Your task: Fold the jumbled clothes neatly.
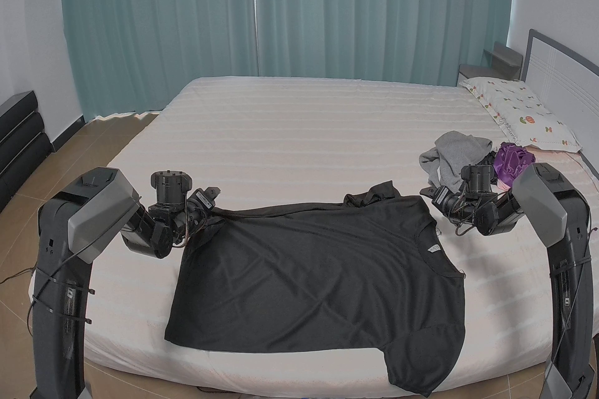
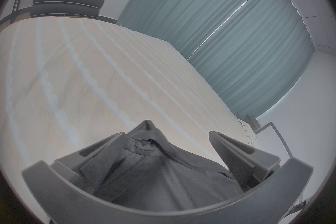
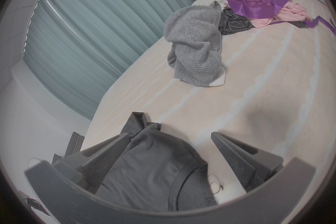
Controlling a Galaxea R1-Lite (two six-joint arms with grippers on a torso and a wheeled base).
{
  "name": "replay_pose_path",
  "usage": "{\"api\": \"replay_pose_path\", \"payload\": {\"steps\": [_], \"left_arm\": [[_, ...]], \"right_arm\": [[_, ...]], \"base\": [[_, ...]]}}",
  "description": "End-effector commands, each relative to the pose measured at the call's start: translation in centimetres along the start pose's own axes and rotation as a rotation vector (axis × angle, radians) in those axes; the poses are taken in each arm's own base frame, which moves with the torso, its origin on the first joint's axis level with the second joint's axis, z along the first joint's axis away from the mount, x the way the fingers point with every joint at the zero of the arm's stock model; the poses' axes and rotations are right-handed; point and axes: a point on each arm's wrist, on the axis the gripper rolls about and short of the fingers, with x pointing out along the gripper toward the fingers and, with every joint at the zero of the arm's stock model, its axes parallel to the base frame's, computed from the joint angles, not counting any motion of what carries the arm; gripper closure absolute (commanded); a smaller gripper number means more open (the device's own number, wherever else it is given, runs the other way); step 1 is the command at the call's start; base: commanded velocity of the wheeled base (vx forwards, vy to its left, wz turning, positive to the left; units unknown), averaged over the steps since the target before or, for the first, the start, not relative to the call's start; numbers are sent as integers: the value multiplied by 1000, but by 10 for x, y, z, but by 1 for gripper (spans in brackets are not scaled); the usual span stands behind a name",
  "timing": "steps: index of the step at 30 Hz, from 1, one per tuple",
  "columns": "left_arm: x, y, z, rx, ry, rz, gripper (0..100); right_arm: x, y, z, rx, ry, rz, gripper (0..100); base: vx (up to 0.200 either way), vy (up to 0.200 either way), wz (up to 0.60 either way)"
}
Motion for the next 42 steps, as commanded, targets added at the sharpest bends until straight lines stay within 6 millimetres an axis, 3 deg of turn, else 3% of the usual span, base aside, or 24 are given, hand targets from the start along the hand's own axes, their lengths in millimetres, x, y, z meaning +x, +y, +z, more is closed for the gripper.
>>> {"api": "replay_pose_path", "payload": {"steps": [1,5,6,14,27,42], "left_arm": [[10,11,-10,0,9,18,0],[9,11,-10,-1,0,13,0],[9,12,-10,-1,1,14,0],[9,13,-7,-4,-6,17,0],[11,11,-5,31,-61,41,0],[9,-5,-22,44,-39,-8,0]], "right_arm": [[17,-5,-18,-16,20,-7,0],[29,-5,-23,-24,1,-14,0],[30,-4,-24,-26,-2,-13,100],[41,1,-28,-38,-29,-8,100],[40,2,4,-24,-217,-38,100],[45,-3,-4,-25,-200,-52,100]], "base": [[0,0,0],[0,0,0],[0,0,0],[0,0,0],[0,0,0],[0,0,0]]}}
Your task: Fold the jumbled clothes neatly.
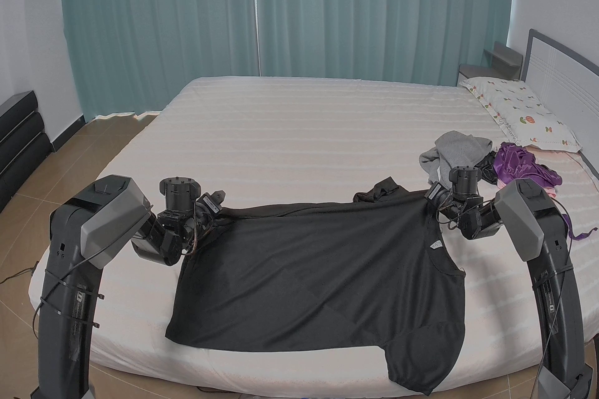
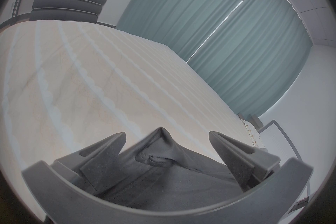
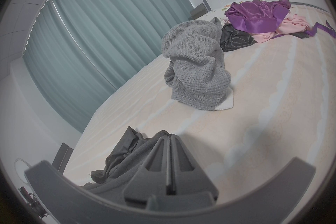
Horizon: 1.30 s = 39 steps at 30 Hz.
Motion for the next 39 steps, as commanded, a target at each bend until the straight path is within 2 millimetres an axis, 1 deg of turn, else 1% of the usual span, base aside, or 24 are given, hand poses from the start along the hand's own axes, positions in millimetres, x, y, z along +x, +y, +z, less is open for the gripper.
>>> {"api": "replay_pose_path", "payload": {"steps": [1,3,5,9,13,14,15,17,19,22,23,27,30,33,36,39], "left_arm": [[-3,-7,-4,3,8,-14,0],[-7,-15,-5,2,0,-37,0],[-14,-23,-8,5,-1,-64,0],[-26,-37,-30,26,33,-111,0],[-27,-47,-47,43,66,-135,0],[-27,-47,-47,43,66,-135,0],[-24,-48,-53,46,72,-139,0],[-19,-46,-57,48,79,-142,0],[-11,-42,-57,46,73,-140,0],[-6,-38,-55,41,70,-132,0],[-1,-33,-54,39,73,-111,0],[3,-33,-53,42,89,-90,0],[8,-29,-53,42,92,-72,0],[12,-20,-50,46,84,-47,0],[16,-16,-40,36,67,-37,0],[24,-7,-24,19,40,-12,0]], "right_arm": [[1,-1,-3,-1,8,-4,100],[0,-1,-4,-2,9,-3,100],[0,-1,-5,-1,11,-5,100],[0,1,-7,-3,17,-4,100],[0,3,-8,-4,12,0,100],[0,3,-8,-4,12,0,100],[0,2,-9,-5,7,-14,100],[0,4,-10,-7,7,-14,100],[-1,6,-12,-8,9,-11,100],[-1,6,-12,-8,9,-11,100],[-1,6,-12,-8,9,-11,100],[-1,6,-11,-7,7,-11,100],[-1,5,-11,-6,7,-14,100],[-2,2,-13,-6,15,-23,100],[-3,0,-15,-2,25,-31,100],[-4,0,-14,-2,24,-34,100]], "base": [[0,0,0],[0,0,0],[0,0,0],[0,0,0],[0,0,0],[0,0,0],[0,0,0],[0,0,0],[0,0,0],[0,0,0],[0,0,0],[0,0,0],[0,0,0],[0,0,0],[0,0,0],[0,0,0]]}}
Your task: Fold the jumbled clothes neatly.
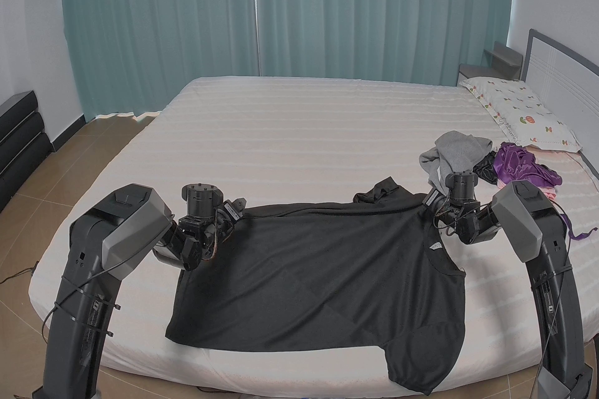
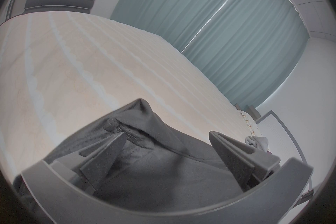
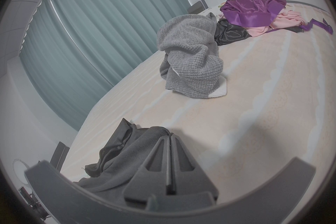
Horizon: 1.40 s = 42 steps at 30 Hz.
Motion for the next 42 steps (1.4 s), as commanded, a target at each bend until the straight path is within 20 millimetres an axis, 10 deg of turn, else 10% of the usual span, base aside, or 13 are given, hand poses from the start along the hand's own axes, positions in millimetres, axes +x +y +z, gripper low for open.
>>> {"api": "replay_pose_path", "payload": {"steps": [1,10,23,42], "left_arm": [[10,14,18,-21,-33,32,0],[26,40,69,-78,-222,107,0],[11,25,84,-159,-293,121,0],[-28,-34,-4,-107,61,-43,0]], "right_arm": [[-2,0,1,1,1,-1,100],[-2,-1,2,6,-1,-4,100],[-2,-2,2,6,-1,-9,100],[-2,0,-1,1,-2,-15,100]], "base": [[0,0,0],[0,0,0],[0,0,0],[0,0,0]]}}
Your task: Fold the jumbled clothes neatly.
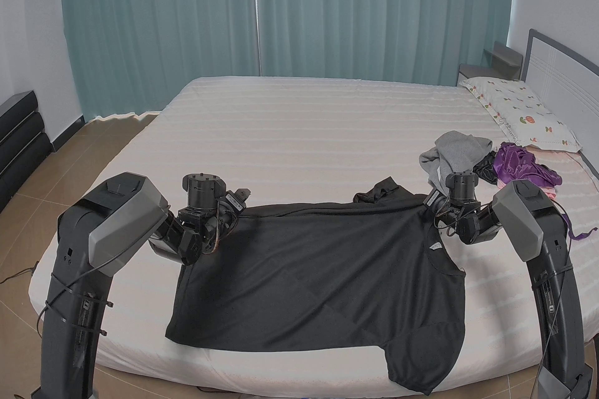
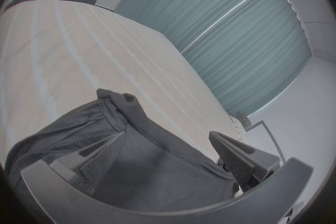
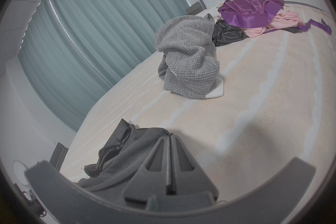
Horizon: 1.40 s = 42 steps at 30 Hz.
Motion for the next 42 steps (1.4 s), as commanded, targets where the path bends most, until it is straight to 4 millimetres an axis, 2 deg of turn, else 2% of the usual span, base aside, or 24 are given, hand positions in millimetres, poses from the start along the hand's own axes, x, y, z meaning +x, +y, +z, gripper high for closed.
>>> {"api": "replay_pose_path", "payload": {"steps": [1,5,12,19,22,24,36,42], "left_arm": [[-6,-11,-21,26,49,-13,0],[-5,-12,-28,46,67,-18,0],[4,4,-39,124,105,8,0],[16,17,-31,143,99,47,0],[25,24,-16,131,69,74,0],[27,25,-13,128,61,75,0],[54,44,43,72,-202,139,0],[61,52,60,55,-272,189,0]], "right_arm": [[0,1,-1,-1,1,2,100],[0,1,-1,0,2,3,100],[0,1,-3,-1,5,0,100],[1,1,-3,-3,5,0,100],[1,0,-4,-3,6,-1,100],[1,0,-4,-5,6,-1,100],[1,-1,-5,-4,7,-5,100],[1,-1,-4,-4,6,-4,100]], "base": [[0,0,0],[0,0,0],[0,0,0],[0,0,0],[0,0,0],[0,0,0],[0,0,0],[0,0,0]]}}
